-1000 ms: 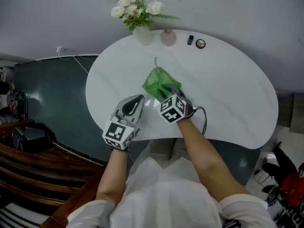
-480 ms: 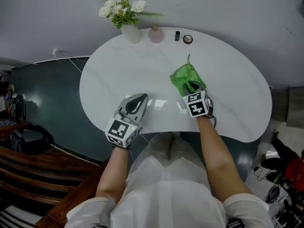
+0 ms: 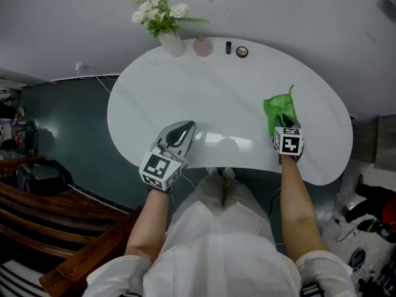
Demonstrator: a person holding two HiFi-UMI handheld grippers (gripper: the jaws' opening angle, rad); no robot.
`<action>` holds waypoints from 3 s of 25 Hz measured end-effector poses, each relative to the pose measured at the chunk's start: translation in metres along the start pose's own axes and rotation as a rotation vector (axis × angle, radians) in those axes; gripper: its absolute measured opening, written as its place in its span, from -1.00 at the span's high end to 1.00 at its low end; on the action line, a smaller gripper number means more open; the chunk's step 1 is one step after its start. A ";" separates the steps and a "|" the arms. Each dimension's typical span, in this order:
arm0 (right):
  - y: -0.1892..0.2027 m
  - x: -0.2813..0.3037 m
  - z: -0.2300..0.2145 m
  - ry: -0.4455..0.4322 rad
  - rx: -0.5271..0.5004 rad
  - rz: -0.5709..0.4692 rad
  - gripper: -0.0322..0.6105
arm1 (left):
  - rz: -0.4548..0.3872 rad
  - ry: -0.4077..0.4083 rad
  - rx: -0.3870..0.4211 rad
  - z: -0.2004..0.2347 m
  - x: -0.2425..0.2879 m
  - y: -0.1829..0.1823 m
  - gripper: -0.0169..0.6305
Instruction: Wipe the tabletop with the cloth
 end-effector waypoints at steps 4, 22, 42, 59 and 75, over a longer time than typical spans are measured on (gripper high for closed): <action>0.025 -0.013 -0.031 0.064 0.044 0.021 0.69 | 0.001 -0.011 0.004 -0.010 -0.008 -0.005 0.89; 0.030 -0.051 0.069 0.169 0.259 0.090 0.69 | 0.022 0.003 -0.013 0.027 -0.077 0.014 0.89; -0.030 -0.094 0.340 -0.129 0.045 0.052 0.69 | 0.025 0.068 0.009 0.100 -0.179 0.037 0.89; -0.036 -0.126 0.426 -0.415 -0.310 -0.023 0.69 | 0.035 0.076 0.012 0.107 -0.181 0.036 0.89; 0.034 -0.144 0.305 -0.498 -0.445 -0.056 0.69 | 0.022 0.121 0.015 0.066 -0.119 0.021 0.89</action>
Point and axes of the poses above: the fingertips, and each gripper's own axes: x forward along the fingers, z to its left, y out of its underside, the point moved 9 cm from there along -x, backward along the fingers, and after that the axes turned 15 degrees about y, right-handed, at the moved point
